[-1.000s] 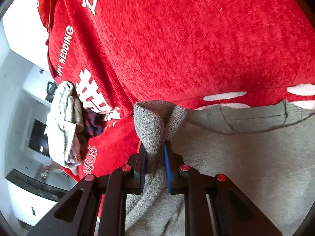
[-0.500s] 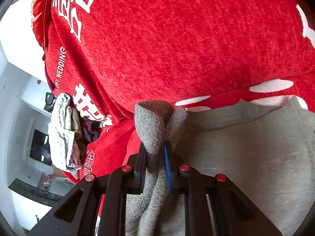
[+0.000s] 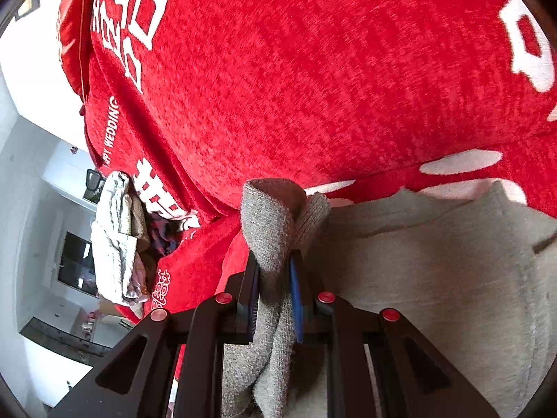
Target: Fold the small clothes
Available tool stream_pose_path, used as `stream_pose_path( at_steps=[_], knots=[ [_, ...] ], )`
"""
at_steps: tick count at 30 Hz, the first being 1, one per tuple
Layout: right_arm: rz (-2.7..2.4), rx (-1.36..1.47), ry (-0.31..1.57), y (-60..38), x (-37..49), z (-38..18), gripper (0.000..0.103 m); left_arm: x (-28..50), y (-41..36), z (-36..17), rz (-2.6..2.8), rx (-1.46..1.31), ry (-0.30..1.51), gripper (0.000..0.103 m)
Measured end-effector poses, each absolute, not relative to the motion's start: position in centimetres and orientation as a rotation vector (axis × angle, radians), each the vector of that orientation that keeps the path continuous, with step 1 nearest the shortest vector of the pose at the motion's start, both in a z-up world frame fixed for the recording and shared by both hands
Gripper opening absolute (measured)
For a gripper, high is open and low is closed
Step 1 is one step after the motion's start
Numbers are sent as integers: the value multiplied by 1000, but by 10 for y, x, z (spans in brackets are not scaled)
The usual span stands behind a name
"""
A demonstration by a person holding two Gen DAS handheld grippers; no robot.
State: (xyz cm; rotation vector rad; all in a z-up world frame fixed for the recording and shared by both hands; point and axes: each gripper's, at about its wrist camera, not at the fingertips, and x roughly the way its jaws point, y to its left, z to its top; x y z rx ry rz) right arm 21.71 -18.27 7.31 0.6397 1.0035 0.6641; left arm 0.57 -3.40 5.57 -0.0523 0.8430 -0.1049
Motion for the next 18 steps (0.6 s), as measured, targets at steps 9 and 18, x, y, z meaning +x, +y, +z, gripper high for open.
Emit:
stream_pose_path(
  at_steps=[9, 18],
  knots=[
    [618, 654, 979, -237, 218, 70, 17, 4, -88, 65, -185, 32, 831, 9],
    [587, 654, 965, -277, 217, 68, 17, 6, -137, 65, -243, 100, 840, 9]
  ],
)
